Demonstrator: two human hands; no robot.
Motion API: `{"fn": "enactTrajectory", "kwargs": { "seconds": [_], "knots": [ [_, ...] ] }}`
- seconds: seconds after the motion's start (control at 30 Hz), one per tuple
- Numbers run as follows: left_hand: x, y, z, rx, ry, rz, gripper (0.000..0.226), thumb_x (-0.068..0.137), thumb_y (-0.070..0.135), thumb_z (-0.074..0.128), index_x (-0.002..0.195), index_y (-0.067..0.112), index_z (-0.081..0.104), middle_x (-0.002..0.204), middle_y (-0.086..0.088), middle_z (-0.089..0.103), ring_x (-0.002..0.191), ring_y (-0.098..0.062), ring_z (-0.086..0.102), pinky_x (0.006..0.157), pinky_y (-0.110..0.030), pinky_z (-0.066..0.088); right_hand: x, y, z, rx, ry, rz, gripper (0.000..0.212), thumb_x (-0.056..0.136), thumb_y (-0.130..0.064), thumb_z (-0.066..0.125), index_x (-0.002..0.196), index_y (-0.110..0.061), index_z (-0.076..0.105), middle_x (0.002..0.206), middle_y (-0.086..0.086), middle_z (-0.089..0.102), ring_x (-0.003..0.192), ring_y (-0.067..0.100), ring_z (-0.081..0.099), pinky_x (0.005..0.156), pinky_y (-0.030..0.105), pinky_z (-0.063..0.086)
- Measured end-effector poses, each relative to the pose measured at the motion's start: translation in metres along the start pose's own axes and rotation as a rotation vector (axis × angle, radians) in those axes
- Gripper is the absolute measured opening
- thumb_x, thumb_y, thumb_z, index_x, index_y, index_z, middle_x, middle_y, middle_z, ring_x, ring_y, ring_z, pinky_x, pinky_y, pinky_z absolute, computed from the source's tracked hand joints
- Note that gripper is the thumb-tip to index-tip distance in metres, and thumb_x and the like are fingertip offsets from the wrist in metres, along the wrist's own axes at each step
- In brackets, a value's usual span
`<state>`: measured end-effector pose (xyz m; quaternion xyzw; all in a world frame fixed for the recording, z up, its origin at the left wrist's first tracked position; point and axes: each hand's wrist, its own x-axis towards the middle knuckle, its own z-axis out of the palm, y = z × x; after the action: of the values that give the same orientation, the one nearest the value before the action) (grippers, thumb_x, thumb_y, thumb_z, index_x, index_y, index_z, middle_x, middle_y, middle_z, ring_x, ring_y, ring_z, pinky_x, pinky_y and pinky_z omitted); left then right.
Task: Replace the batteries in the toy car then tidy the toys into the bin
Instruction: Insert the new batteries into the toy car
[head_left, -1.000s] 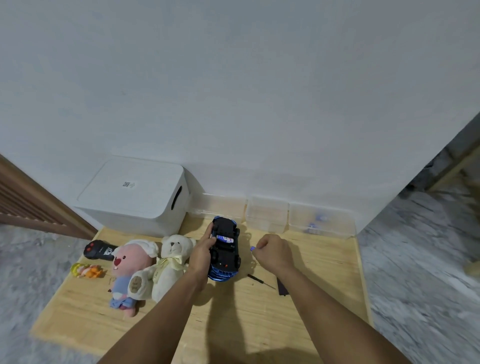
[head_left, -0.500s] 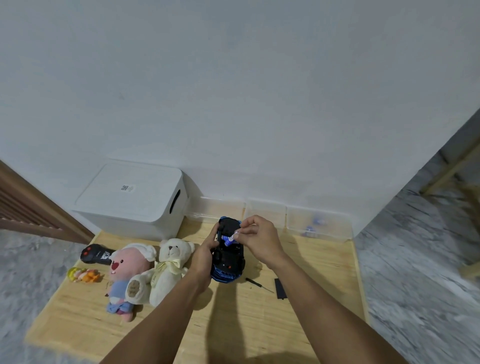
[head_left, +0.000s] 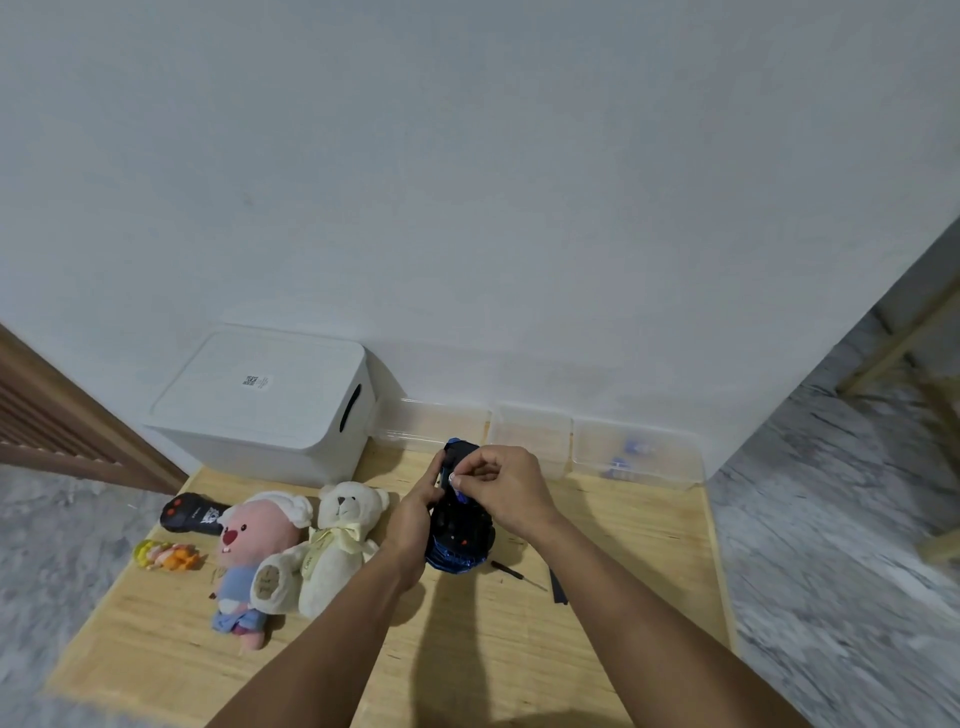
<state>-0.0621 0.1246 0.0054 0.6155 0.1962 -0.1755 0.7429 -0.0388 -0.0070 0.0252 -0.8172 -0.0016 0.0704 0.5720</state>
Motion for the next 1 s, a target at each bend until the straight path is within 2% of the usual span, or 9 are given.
{"fn": "enactTrajectory", "kwargs": {
  "seconds": [0.17,0.33,0.43,0.5,0.57,0.7,0.77,0.9,1.0],
  "knots": [
    [-0.002,0.003,0.003,-0.032,-0.014,0.0,0.057,0.094,0.006,0.031,0.138,0.038,0.049,0.123,-0.01,0.065,0.107,-0.024,0.064,0.088,-0.04,0.053,-0.001,0.002,0.002,-0.094,-0.019,0.018,0.013,0.074,-0.017,0.08,0.071,-0.029,0.073,0.074,-0.008,0.072,0.072,0.005,0.068,0.077,0.025,0.057],
    [0.0,0.006,0.001,-0.102,-0.025,0.011,0.052,0.098,0.01,0.029,0.134,0.04,0.052,0.117,-0.012,0.069,0.1,-0.028,0.068,0.081,-0.04,0.056,-0.003,0.004,-0.003,-0.202,0.03,0.015,0.006,0.077,-0.017,0.079,0.082,-0.018,0.077,0.075,-0.014,0.062,0.072,0.002,0.059,0.073,0.022,0.05],
    [0.001,0.009,0.001,-0.124,-0.076,0.052,0.037,0.102,0.023,0.038,0.129,0.04,0.058,0.118,-0.01,0.07,0.107,-0.031,0.067,0.092,-0.05,0.053,-0.005,0.007,-0.004,-0.208,0.092,0.004,0.009,0.075,-0.018,0.08,0.079,-0.023,0.074,0.085,-0.013,0.058,0.087,0.012,0.058,0.079,0.027,0.049],
    [0.004,0.008,0.0,-0.105,-0.075,0.059,0.037,0.1,0.025,0.046,0.135,0.039,0.053,0.121,-0.009,0.068,0.108,-0.032,0.067,0.095,-0.054,0.051,-0.005,0.011,-0.004,-0.144,0.143,0.058,0.02,0.072,-0.02,0.082,0.081,-0.027,0.066,0.097,-0.007,0.057,0.091,0.012,0.057,0.077,0.024,0.046],
    [0.006,0.006,-0.001,-0.089,-0.053,0.06,0.04,0.099,0.024,0.051,0.136,0.04,0.052,0.122,-0.009,0.068,0.106,-0.031,0.068,0.094,-0.056,0.051,-0.003,0.015,-0.003,-0.038,0.165,0.167,0.031,0.069,-0.021,0.085,0.09,-0.024,0.062,0.106,-0.004,0.056,0.093,0.013,0.057,0.075,0.022,0.047],
    [0.01,0.002,-0.002,-0.08,-0.038,0.066,0.041,0.098,0.022,0.052,0.134,0.042,0.054,0.12,-0.008,0.069,0.104,-0.031,0.069,0.091,-0.055,0.053,0.0,0.021,-0.001,0.278,0.125,0.424,0.05,0.067,-0.013,0.086,0.105,-0.016,0.052,0.106,0.007,0.065,0.095,0.023,0.066,0.079,0.04,0.057],
    [0.011,0.002,-0.001,-0.08,-0.042,0.063,0.042,0.098,0.021,0.052,0.134,0.043,0.054,0.119,-0.008,0.069,0.104,-0.032,0.069,0.091,-0.055,0.053,0.001,0.023,0.0,0.338,0.111,0.46,0.049,0.069,-0.008,0.084,0.106,-0.015,0.052,0.102,0.013,0.069,0.091,0.025,0.069,0.074,0.04,0.059],
    [0.013,0.001,-0.001,-0.067,-0.049,0.066,0.044,0.098,0.02,0.051,0.135,0.043,0.052,0.118,-0.009,0.07,0.103,-0.033,0.069,0.09,-0.053,0.054,0.001,0.021,-0.002,0.383,0.137,0.467,0.04,0.073,-0.003,0.079,0.106,-0.012,0.058,0.099,0.012,0.071,0.088,0.026,0.07,0.064,0.035,0.057],
    [0.013,0.002,0.0,-0.05,-0.053,0.084,0.046,0.099,0.018,0.05,0.135,0.045,0.051,0.114,-0.008,0.071,0.1,-0.034,0.069,0.084,-0.05,0.056,0.0,0.019,-0.004,0.427,0.153,0.48,0.038,0.073,0.001,0.077,0.104,-0.011,0.058,0.096,0.013,0.072,0.086,0.028,0.071,0.071,0.041,0.06]
  ]
}}
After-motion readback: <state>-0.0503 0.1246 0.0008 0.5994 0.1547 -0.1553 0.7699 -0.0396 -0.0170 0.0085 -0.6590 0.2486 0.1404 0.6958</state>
